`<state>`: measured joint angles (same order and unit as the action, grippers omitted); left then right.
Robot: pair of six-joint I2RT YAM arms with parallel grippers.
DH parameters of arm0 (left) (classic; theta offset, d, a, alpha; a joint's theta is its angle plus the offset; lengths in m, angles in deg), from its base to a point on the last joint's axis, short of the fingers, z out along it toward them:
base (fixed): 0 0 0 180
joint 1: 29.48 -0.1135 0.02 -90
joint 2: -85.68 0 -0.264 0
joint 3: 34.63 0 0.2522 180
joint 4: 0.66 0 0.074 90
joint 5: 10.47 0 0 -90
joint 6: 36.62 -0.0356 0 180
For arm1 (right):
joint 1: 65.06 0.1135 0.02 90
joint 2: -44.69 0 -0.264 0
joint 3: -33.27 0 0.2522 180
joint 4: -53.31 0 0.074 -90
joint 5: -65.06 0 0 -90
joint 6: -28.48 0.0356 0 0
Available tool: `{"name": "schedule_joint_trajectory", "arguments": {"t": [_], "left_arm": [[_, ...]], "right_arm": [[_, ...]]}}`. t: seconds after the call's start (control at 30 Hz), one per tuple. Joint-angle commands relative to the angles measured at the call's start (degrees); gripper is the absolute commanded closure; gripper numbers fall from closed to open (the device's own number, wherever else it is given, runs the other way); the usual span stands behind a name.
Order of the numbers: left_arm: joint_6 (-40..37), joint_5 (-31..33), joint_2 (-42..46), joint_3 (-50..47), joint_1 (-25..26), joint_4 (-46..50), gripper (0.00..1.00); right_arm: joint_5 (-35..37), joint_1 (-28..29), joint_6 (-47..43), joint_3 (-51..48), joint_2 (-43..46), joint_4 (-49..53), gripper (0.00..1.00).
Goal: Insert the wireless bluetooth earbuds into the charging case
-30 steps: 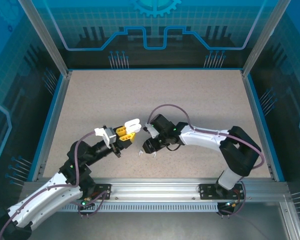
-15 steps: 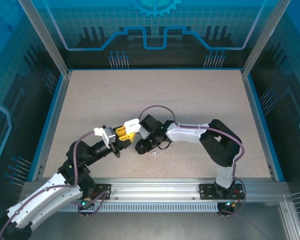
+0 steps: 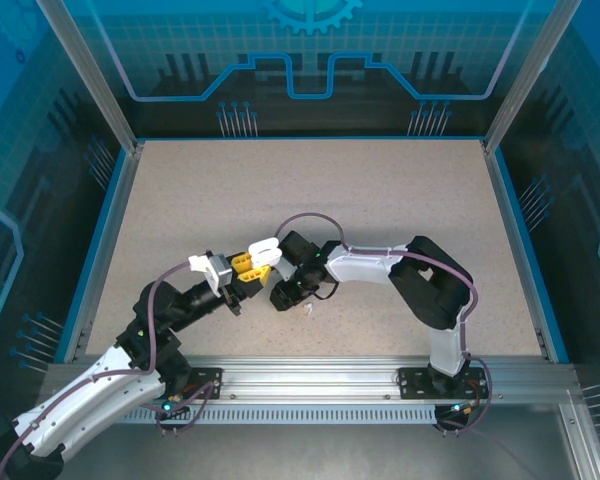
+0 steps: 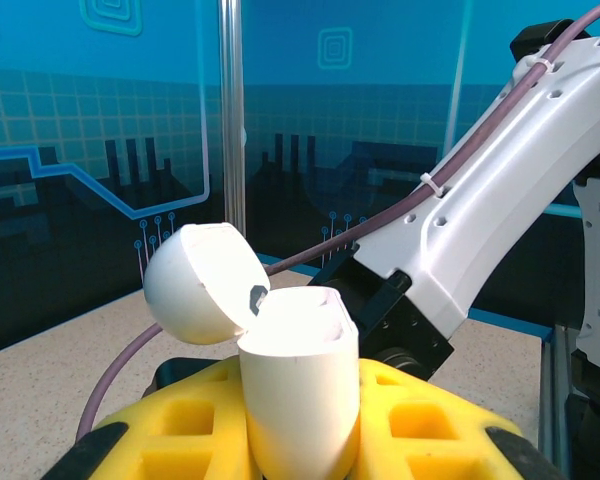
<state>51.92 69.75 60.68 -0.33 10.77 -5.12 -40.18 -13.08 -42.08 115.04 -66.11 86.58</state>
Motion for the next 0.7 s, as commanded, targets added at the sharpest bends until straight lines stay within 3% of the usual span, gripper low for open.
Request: {"name": "schedule_joint_trajectory", "arguments": {"t": [0.0, 0.67], "left_arm": [[0.0, 1.1, 0.6, 2.3, 0.3, 0.1, 1.0], [0.0, 1.8, 0.6, 2.2, 0.3, 0.7, 1.0]], "right_arm": [[-0.7, 1.2, -1.2, 1.4, -1.4, 2.0, 0.6], [-0.3, 1.3, -2.3, 0.3, -0.7, 3.7, 0.69]]}}
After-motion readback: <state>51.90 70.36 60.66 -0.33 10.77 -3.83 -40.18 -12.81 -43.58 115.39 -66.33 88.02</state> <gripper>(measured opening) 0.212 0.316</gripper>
